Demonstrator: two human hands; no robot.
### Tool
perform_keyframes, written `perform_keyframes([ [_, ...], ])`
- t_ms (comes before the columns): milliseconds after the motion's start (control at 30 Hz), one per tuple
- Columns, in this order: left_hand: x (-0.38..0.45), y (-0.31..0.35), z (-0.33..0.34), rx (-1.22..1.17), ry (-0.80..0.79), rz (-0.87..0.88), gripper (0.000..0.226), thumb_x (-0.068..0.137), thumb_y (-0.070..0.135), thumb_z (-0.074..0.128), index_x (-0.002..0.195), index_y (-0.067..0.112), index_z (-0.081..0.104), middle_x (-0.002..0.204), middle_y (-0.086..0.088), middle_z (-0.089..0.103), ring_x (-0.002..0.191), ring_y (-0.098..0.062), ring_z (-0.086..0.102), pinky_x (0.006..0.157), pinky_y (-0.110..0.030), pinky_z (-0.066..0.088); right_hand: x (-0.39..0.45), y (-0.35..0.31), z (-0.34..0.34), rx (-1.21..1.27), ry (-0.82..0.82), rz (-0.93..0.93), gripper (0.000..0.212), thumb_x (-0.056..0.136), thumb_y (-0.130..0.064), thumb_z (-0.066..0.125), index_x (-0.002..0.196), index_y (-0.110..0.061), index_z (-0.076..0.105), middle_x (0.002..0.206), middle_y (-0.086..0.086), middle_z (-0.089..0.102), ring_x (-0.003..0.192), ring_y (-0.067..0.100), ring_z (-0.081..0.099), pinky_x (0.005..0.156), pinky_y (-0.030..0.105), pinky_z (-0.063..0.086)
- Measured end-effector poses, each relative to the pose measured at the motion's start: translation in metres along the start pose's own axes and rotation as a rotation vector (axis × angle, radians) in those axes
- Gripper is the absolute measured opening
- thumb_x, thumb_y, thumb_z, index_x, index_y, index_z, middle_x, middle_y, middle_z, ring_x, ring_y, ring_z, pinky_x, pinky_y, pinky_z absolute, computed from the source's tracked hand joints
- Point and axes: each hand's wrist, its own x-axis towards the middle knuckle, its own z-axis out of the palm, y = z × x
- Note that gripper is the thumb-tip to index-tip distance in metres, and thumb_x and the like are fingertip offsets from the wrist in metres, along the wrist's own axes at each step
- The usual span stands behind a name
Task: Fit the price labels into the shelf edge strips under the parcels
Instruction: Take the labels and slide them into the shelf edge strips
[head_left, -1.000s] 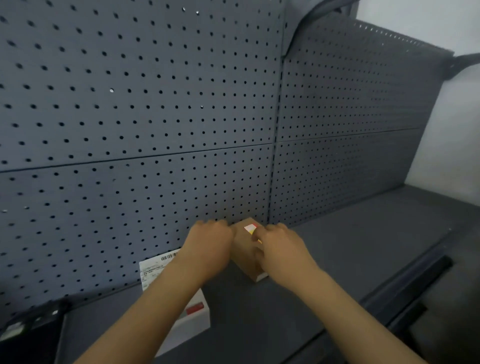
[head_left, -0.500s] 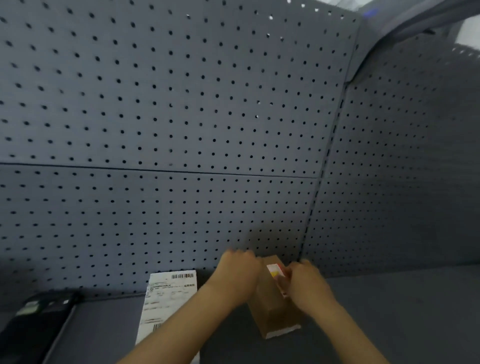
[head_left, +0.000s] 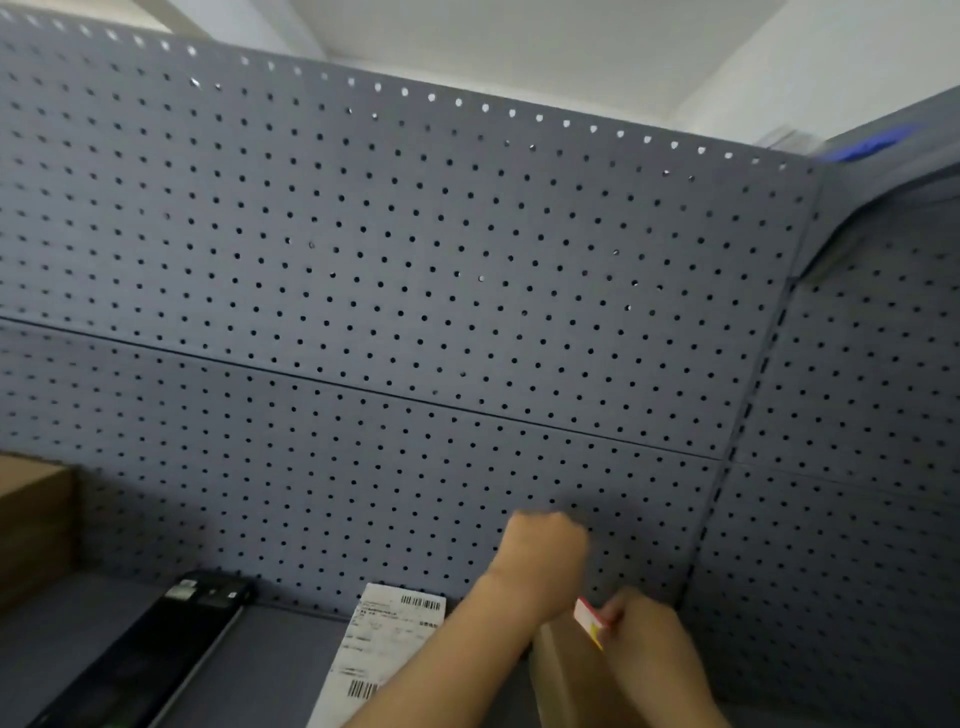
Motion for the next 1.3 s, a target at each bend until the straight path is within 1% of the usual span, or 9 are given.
perform_keyframes([
  [100, -0.01, 0.004, -0.003, 0.008, -0.006, -0.016, 0.012, 0.082, 0.0, 0.05, 0.081, 0.012, 0.053, 0.064, -0.004, 0.045, 0.049, -0.017, 0.032, 0.044, -0.022, 0.015, -0.014, -0.001, 0.004, 0.009, 0.094, -0.041, 0.019, 0.089, -0.013, 0.045, 0.079, -0.027, 0.056, 0.1, 0.003, 0.064, 0.092, 0.021, 0.062, 0.075, 0.028, 0.048],
  [200, -0.03, -0.004, -0.003, 0.036, -0.04, -0.042, 0.018, 0.084, 0.002, 0.049, 0.094, 0.009, 0.062, 0.088, -0.01, 0.062, 0.06, -0.02, 0.04, 0.046, -0.024, 0.021, -0.029, -0.007, 0.006, 0.019, 0.127, -0.094, 0.011, 0.092, -0.019, 0.048, 0.085, -0.023, 0.056, 0.088, 0.001, 0.057, 0.081, 0.019, 0.057, 0.07, 0.028, 0.046],
  [367, -0.068, -0.029, -0.02, 0.074, -0.023, -0.07, 0.021, 0.088, 0.007, 0.048, 0.104, 0.011, 0.06, 0.101, -0.009, 0.063, 0.083, -0.027, 0.061, 0.062, -0.028, 0.033, -0.065, -0.03, 0.011, -0.034, 0.224, -0.154, 0.009, 0.09, -0.016, 0.051, 0.095, -0.017, 0.058, 0.09, 0.003, 0.059, 0.079, 0.02, 0.059, 0.065, 0.031, 0.048],
  [500, -0.11, -0.047, -0.036, 0.034, -0.016, -0.065, 0.022, 0.09, 0.014, 0.048, 0.109, 0.012, 0.058, 0.107, -0.009, 0.064, 0.091, -0.028, 0.062, 0.074, -0.032, 0.045, -0.106, -0.051, 0.02, -0.068, 0.275, -0.191, 0.01, 0.088, -0.012, 0.052, 0.093, -0.019, 0.057, 0.087, 0.002, 0.061, 0.076, 0.021, 0.059, 0.06, 0.03, 0.051],
  [600, -0.156, -0.062, -0.053, 0.023, -0.002, -0.008, 0.023, 0.093, 0.021, 0.048, 0.112, 0.015, 0.059, 0.113, -0.007, 0.062, 0.097, -0.026, 0.061, 0.082, -0.035, 0.047, -0.155, -0.072, 0.029, -0.123, 0.314, -0.192, 0.014, 0.094, -0.014, 0.048, 0.102, -0.021, 0.058, 0.087, -0.001, 0.056, 0.072, 0.016, 0.048, 0.044, 0.023, 0.028],
  [667, -0.187, -0.071, -0.064, -0.009, -0.007, 0.02, 0.025, 0.094, 0.024, 0.048, 0.116, 0.018, 0.058, 0.117, -0.006, 0.061, 0.101, -0.025, 0.06, 0.085, -0.034, 0.046, -0.181, -0.086, 0.04, -0.106, 0.34, -0.184, 0.014, 0.094, -0.014, 0.05, 0.101, -0.02, 0.06, 0.092, 0.001, 0.062, 0.074, 0.018, 0.051, 0.046, 0.024, 0.035],
  [767, -0.229, -0.089, -0.078, -0.033, -0.031, 0.019, 0.028, 0.094, 0.028, 0.05, 0.119, 0.019, 0.057, 0.119, -0.004, 0.06, 0.102, -0.023, 0.06, 0.086, -0.035, 0.046, -0.213, -0.107, 0.06, -0.016, 0.31, -0.19, 0.013, 0.09, -0.012, 0.051, 0.098, -0.017, 0.061, 0.097, 0.007, 0.068, 0.083, 0.024, 0.061, 0.067, 0.033, 0.053],
  [1033, -0.324, -0.137, -0.107, -0.023, -0.061, -0.075, 0.028, 0.09, 0.02, 0.046, 0.115, 0.017, 0.058, 0.115, -0.004, 0.061, 0.099, -0.027, 0.06, 0.082, -0.034, 0.047, -0.278, -0.159, 0.094, 0.15, 0.234, -0.311, 0.016, 0.086, -0.012, 0.052, 0.095, -0.016, 0.064, 0.098, 0.007, 0.068, 0.087, 0.027, 0.062, 0.073, 0.038, 0.055],
  [1300, -0.391, -0.164, -0.117, 0.04, -0.096, -0.152, 0.028, 0.091, 0.029, 0.048, 0.115, 0.02, 0.058, 0.115, -0.004, 0.061, 0.102, -0.025, 0.059, 0.08, -0.033, 0.045, -0.312, -0.188, 0.129, 0.246, 0.182, -0.439, 0.014, 0.088, -0.007, 0.052, 0.09, -0.015, 0.064, 0.098, 0.01, 0.067, 0.078, 0.028, 0.066, 0.074, 0.038, 0.055],
])
